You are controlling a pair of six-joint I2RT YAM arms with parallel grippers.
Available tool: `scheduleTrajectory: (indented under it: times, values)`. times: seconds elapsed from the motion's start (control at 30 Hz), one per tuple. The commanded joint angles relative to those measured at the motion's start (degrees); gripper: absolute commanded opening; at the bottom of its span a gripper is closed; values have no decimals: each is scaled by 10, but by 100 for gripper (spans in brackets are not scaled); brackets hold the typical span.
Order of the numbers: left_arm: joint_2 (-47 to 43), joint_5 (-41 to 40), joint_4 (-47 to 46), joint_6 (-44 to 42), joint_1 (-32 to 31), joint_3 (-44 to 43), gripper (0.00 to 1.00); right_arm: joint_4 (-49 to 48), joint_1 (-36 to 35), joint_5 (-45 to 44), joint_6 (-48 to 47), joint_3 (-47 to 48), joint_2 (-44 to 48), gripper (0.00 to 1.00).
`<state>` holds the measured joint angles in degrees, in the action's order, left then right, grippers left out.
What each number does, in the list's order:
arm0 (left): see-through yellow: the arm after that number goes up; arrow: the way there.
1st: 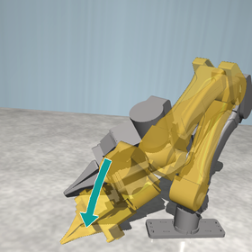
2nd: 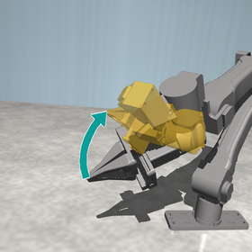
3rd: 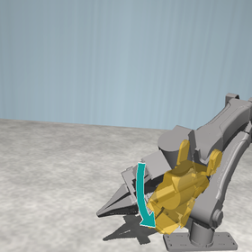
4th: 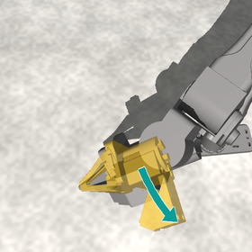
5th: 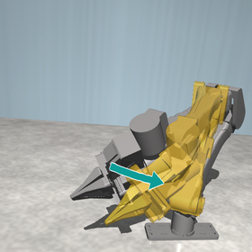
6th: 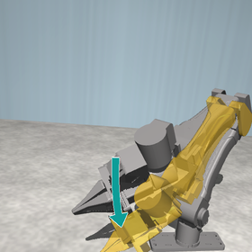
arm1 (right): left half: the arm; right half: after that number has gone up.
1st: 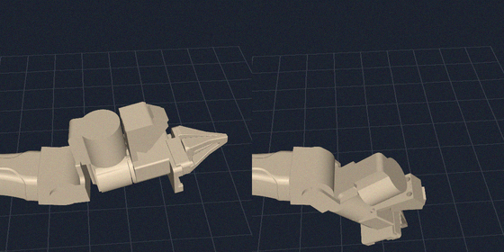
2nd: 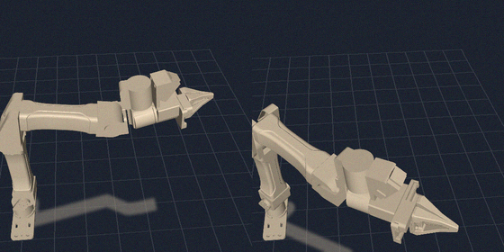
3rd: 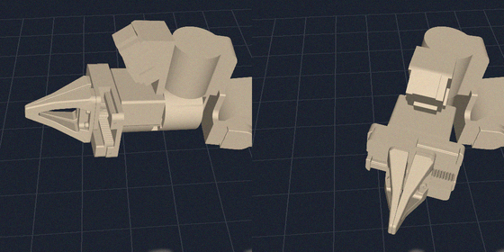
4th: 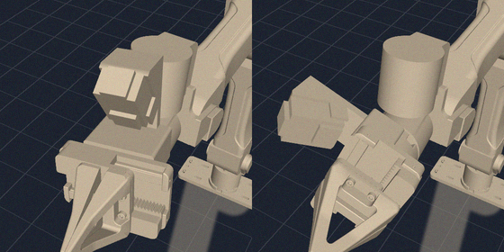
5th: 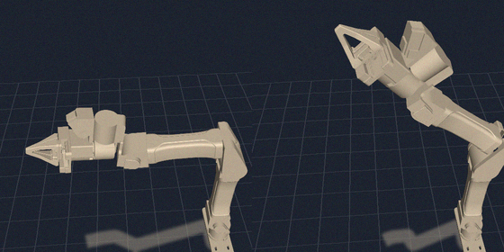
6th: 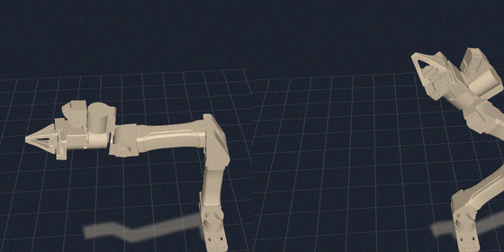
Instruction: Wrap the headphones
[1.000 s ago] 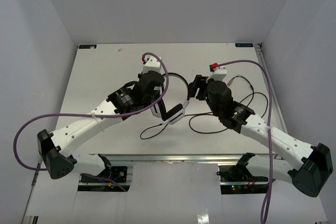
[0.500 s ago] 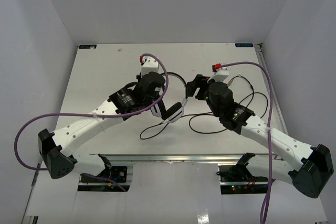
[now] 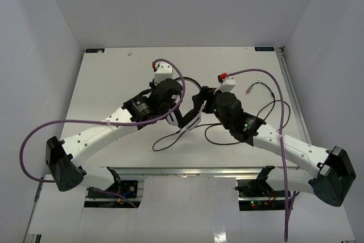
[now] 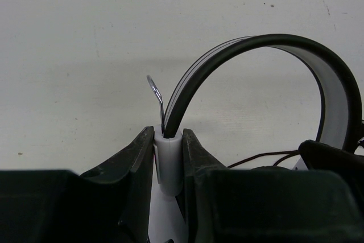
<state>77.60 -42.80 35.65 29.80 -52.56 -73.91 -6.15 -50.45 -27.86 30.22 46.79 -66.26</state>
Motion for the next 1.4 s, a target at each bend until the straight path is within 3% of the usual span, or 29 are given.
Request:
scheduleTrajectory:
  times: [0.0, 0.27, 0.4, 0.47, 0.5, 0.57, 0.7, 0.73, 1.0, 1.23, 1.37]
  values:
    - [-18, -16, -42, 33, 1, -5, 0, -46, -8, -1, 25, -15, -18, 72]
    - [-35, -5, -62, 50, 1, 14, 0, -71, -14, 7, 26, -12, -47, 45]
    - [-49, 24, -81, 43, 1, 28, 0, -69, -18, -10, 18, -6, -53, 8]
    - [-58, 51, -95, 18, 1, 33, 0, -57, -17, -17, 3, 3, -52, 8]
    - [-61, 69, -101, 8, 1, 36, 7, -45, -18, -18, -12, 13, -52, 8]
    - [-65, 92, -103, -21, 1, 31, 41, -24, -17, -18, -45, 29, -52, 8]
    - [-76, 127, -83, -63, 0, 8, 79, 50, -17, 4, -89, 77, -56, 8]
    - [-79, 132, -74, -74, 0, 1, 85, 71, -17, 10, -98, 88, -58, 8]
    - [-51, 171, 1, -178, 1, -72, 87, 176, -16, 60, -133, 125, -71, 8]
    - [-31, 120, 21, -235, 1, -67, 88, 213, -16, 99, -151, 114, -73, 8]
    - [-36, 202, 31, -193, 1, -58, 88, 210, -15, 77, -147, 107, -68, 8]
